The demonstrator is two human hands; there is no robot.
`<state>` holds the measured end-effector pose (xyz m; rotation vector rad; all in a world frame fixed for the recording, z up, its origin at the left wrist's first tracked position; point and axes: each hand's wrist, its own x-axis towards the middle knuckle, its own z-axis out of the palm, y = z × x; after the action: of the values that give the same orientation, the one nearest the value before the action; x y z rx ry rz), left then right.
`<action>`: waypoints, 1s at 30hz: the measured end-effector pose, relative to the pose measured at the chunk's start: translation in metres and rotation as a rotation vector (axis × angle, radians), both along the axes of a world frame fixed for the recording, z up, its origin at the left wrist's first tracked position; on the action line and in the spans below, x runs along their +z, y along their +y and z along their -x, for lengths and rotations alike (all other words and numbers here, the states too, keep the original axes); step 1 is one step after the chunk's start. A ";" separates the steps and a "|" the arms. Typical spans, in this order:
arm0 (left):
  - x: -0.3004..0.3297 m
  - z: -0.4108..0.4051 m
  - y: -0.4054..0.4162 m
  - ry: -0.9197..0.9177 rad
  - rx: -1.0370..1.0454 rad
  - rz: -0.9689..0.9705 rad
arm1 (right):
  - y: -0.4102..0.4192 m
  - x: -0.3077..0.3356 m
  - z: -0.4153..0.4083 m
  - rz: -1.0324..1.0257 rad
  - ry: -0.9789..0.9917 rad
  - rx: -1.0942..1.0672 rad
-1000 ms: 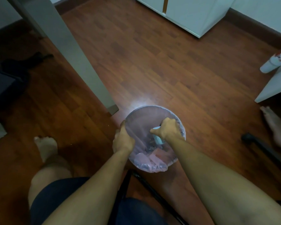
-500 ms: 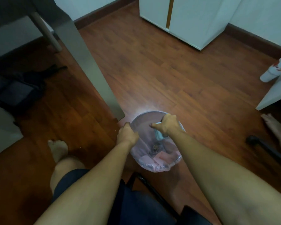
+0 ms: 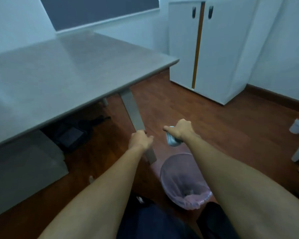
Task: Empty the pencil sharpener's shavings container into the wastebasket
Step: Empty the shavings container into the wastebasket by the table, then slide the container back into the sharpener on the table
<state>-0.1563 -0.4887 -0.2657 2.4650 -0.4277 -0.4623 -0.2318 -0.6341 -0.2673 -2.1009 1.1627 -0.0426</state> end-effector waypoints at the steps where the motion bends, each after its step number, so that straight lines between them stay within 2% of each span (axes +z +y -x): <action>1: 0.012 -0.002 0.006 -0.013 0.009 0.017 | 0.006 0.013 -0.004 -0.001 -0.022 0.006; 11: 0.134 -0.038 0.121 -0.181 0.066 0.146 | 0.101 0.146 -0.057 0.110 -0.254 0.213; 16: 0.184 -0.061 0.195 -0.254 0.183 0.173 | 0.176 0.199 -0.091 0.190 -0.274 0.411; 23: 0.225 -0.079 0.304 -0.360 0.380 0.171 | 0.281 0.234 -0.136 0.070 -0.390 0.529; 30: 0.234 -0.090 0.399 -0.508 0.655 0.178 | 0.366 0.249 -0.173 -0.100 -0.472 0.643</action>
<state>-0.0659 -0.0900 -0.0319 2.3479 0.1550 0.4560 -0.0591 -0.2680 -0.0180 -2.1226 0.1898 -0.1650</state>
